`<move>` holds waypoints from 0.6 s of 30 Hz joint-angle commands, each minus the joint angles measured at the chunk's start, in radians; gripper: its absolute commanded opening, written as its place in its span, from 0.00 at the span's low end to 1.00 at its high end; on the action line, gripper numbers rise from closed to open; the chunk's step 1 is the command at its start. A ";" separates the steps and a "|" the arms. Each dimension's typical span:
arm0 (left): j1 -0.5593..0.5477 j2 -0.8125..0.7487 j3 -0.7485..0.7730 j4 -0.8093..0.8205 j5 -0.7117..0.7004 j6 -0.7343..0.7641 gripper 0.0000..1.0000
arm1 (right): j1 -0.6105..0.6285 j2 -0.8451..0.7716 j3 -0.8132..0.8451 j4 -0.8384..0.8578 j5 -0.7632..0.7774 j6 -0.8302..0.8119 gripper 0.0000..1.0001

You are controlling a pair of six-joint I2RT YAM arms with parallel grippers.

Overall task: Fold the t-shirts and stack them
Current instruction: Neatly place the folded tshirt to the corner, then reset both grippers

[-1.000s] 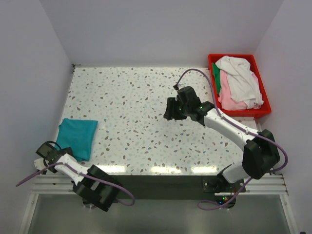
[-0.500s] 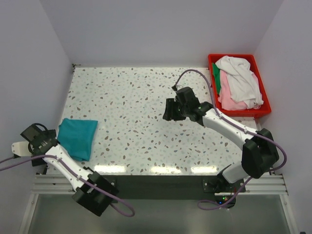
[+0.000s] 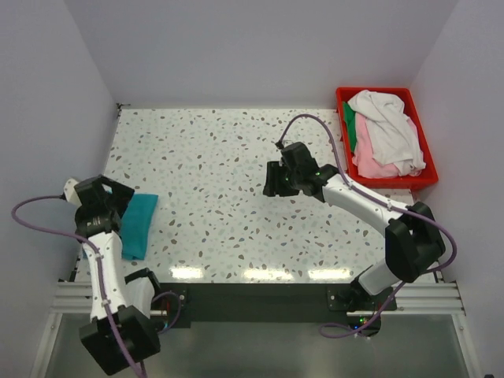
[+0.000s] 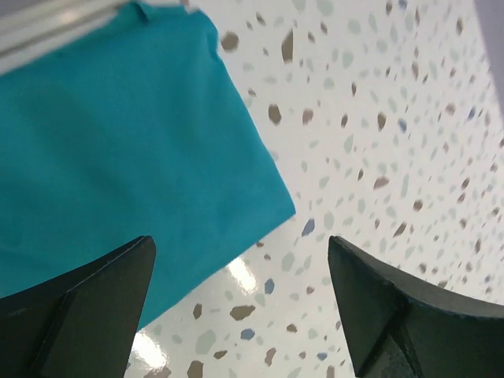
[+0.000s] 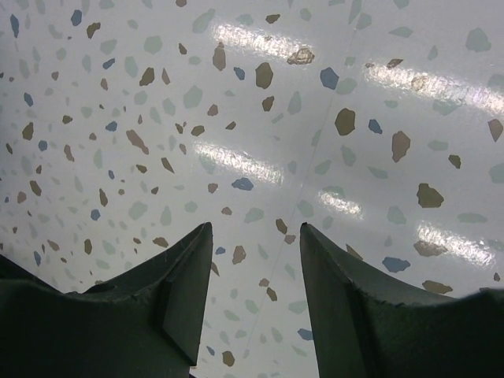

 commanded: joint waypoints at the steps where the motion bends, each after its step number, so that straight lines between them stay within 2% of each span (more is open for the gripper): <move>1: -0.157 0.077 -0.045 0.090 -0.020 0.029 0.96 | 0.004 0.001 0.013 0.017 0.040 -0.022 0.52; 3: -0.234 0.109 -0.049 0.110 -0.080 0.011 0.96 | 0.004 0.000 0.011 0.007 0.047 -0.025 0.52; 4: -0.310 0.140 -0.046 0.107 -0.105 0.000 0.96 | 0.004 -0.002 0.011 0.006 0.060 -0.029 0.52; 5: -0.343 0.155 -0.032 0.101 -0.160 -0.011 0.96 | 0.004 -0.004 0.008 0.006 0.061 -0.028 0.52; 8: -0.426 0.209 -0.025 0.100 -0.198 -0.040 0.96 | 0.004 -0.005 0.007 0.004 0.064 -0.034 0.52; 12: -0.486 0.258 -0.045 0.171 -0.180 -0.042 0.95 | 0.004 -0.008 0.008 0.000 0.064 -0.035 0.52; 18: -0.717 0.419 0.031 0.206 -0.203 -0.003 0.94 | 0.004 -0.016 0.014 -0.002 0.100 -0.039 0.52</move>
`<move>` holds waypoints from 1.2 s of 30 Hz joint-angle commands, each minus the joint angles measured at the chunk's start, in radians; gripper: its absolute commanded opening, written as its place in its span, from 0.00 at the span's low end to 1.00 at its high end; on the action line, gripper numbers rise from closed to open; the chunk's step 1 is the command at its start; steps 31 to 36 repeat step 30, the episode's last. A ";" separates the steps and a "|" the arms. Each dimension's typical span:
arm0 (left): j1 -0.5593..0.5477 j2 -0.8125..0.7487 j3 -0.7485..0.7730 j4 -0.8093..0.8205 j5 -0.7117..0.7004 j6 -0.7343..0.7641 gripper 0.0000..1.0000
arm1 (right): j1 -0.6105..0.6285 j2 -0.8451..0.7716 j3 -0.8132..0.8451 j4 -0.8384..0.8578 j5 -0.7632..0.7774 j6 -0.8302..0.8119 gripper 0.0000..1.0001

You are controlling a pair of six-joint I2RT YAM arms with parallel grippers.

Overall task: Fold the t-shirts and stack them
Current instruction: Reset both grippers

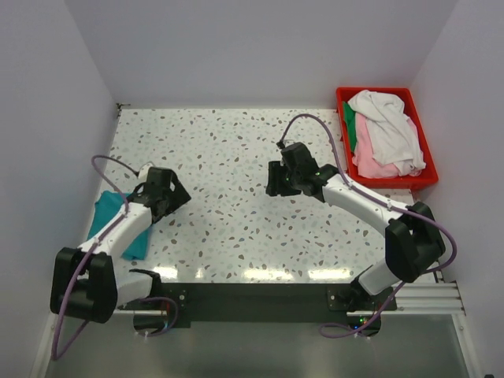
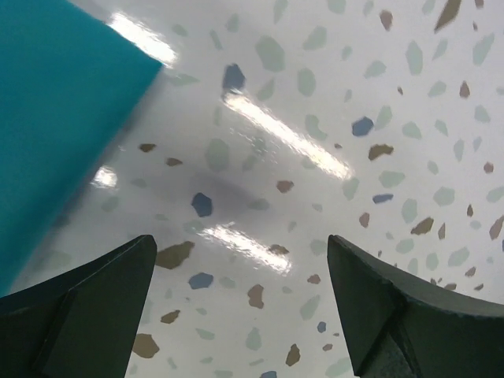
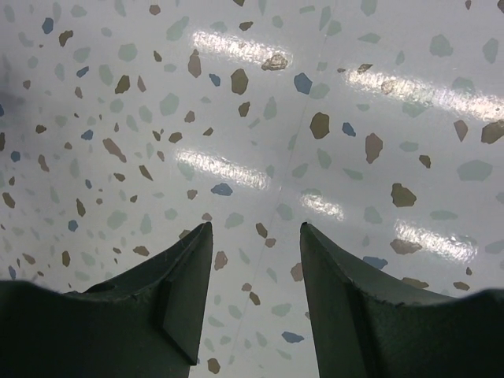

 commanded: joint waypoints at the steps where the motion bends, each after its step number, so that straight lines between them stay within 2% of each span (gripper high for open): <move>1: -0.114 0.062 0.080 0.078 -0.030 0.023 0.94 | 0.002 -0.023 0.014 0.009 0.043 -0.018 0.52; 9: -0.384 0.177 0.208 0.110 -0.003 0.135 0.95 | 0.004 -0.052 -0.039 0.039 0.095 0.019 0.52; 13: -0.480 0.206 0.221 0.173 0.069 0.176 0.95 | 0.004 -0.089 -0.093 0.059 0.096 0.042 0.52; 18: -0.577 0.196 0.217 0.227 0.089 0.193 0.95 | 0.004 -0.174 -0.165 0.065 0.109 0.056 0.52; 27: -0.637 0.199 0.226 0.317 0.165 0.233 0.95 | 0.004 -0.339 -0.263 0.012 0.172 0.050 0.51; 36: -0.639 0.214 0.255 0.313 0.199 0.243 0.95 | 0.004 -0.360 -0.265 -0.005 0.204 0.039 0.52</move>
